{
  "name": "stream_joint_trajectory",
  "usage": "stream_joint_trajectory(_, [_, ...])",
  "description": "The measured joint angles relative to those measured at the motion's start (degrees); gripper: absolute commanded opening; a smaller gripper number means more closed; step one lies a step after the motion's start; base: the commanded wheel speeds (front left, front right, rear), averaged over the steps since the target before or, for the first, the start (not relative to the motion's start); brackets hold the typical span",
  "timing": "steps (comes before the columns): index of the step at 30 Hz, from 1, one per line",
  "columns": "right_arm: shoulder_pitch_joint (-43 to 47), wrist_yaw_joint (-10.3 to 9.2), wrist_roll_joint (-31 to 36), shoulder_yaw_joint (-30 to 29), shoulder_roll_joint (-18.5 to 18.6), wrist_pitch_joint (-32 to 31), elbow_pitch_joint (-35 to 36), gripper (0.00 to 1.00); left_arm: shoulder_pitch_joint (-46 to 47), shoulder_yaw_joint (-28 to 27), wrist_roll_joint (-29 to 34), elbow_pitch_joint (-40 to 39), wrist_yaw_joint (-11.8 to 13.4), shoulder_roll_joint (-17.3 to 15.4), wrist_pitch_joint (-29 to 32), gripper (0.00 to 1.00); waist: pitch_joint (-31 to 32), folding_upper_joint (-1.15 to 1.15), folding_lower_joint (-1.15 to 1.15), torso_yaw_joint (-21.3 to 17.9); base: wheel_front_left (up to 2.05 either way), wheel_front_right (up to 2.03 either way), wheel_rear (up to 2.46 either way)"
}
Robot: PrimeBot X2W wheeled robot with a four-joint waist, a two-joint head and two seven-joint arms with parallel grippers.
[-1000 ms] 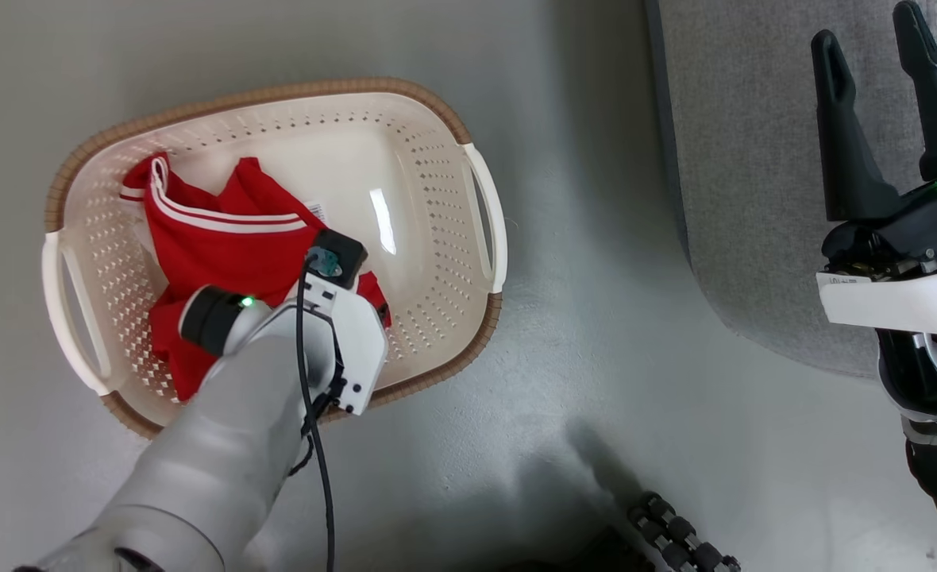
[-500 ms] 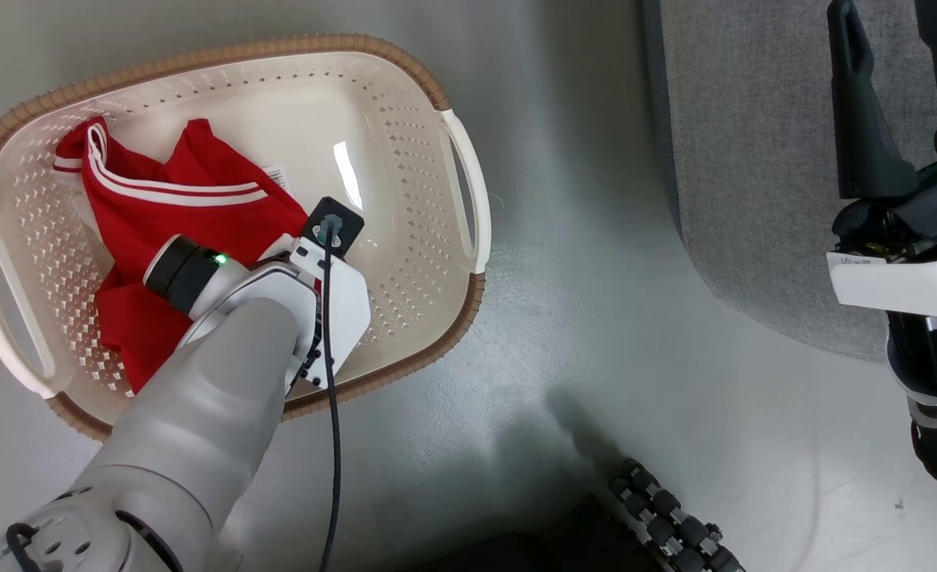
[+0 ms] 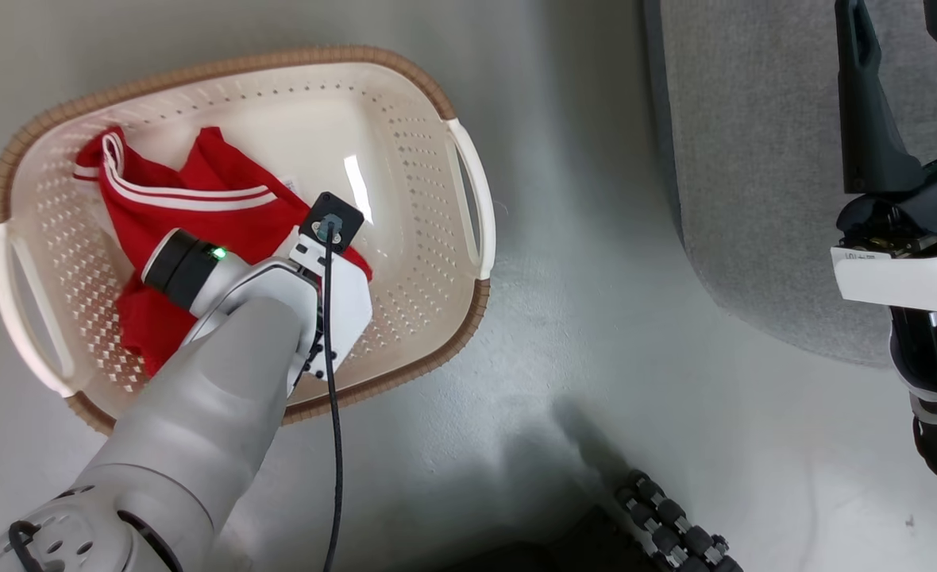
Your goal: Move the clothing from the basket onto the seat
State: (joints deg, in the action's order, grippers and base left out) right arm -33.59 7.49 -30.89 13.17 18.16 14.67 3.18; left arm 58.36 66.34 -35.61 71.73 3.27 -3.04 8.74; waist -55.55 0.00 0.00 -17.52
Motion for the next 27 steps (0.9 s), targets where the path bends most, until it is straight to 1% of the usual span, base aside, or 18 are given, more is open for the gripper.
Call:
stream_joint_trajectory(7, [0.10, 0.00, 0.10, -0.14, 0.00, 0.00, -0.69, 1.00, -1.12, 0.42, -1.44, -2.38, 0.86, 0.03, -4.42, 0.00, 4.45, 0.00, 0.00, 0.96, 0.00, 0.00, 0.00])
stream_joint_trajectory(14, [1.49, 0.00, 0.38, 0.13, 0.14, 0.00, -2.42, 1.00, -5.91, 0.23, -4.79, -4.17, 1.40, 0.07, -9.96, 0.00, 10.50, 0.00, 0.00, 2.15, 0.00, 0.00, 0.00])
stream_joint_trajectory(20, [3.96, 0.00, 1.64, 0.43, 0.45, 0.00, -4.50, 1.00, -10.13, 0.22, -7.82, -6.15, 2.35, 0.19, -15.22, 0.00, 16.61, 0.00, 0.00, 3.53, 0.00, 0.00, 0.00])
stream_joint_trajectory(21, [4.85, 0.00, 2.31, 0.48, 0.42, 0.00, -5.22, 1.00, -11.73, 0.25, -8.84, -6.66, 2.47, 0.22, -17.25, 0.00, 18.77, 0.00, 0.00, 3.99, 0.00, 0.00, 0.00])
stream_joint_trajectory(23, [5.87, 0.00, 2.71, 0.56, 0.34, 0.00, -6.11, 1.00, -13.37, 0.23, -10.00, -7.14, 2.85, 0.25, -19.17, 0.00, 20.96, 0.00, 0.00, 4.48, 0.00, 0.00, 0.00])
stream_joint_trajectory(27, [8.41, 0.00, 3.23, 0.67, 0.04, -0.01, -7.84, 1.00, -16.51, 0.14, -11.34, -8.27, 3.23, 0.30, -21.61, 0.00, 25.47, 0.00, 0.00, 5.50, 0.00, 0.00, 0.00])
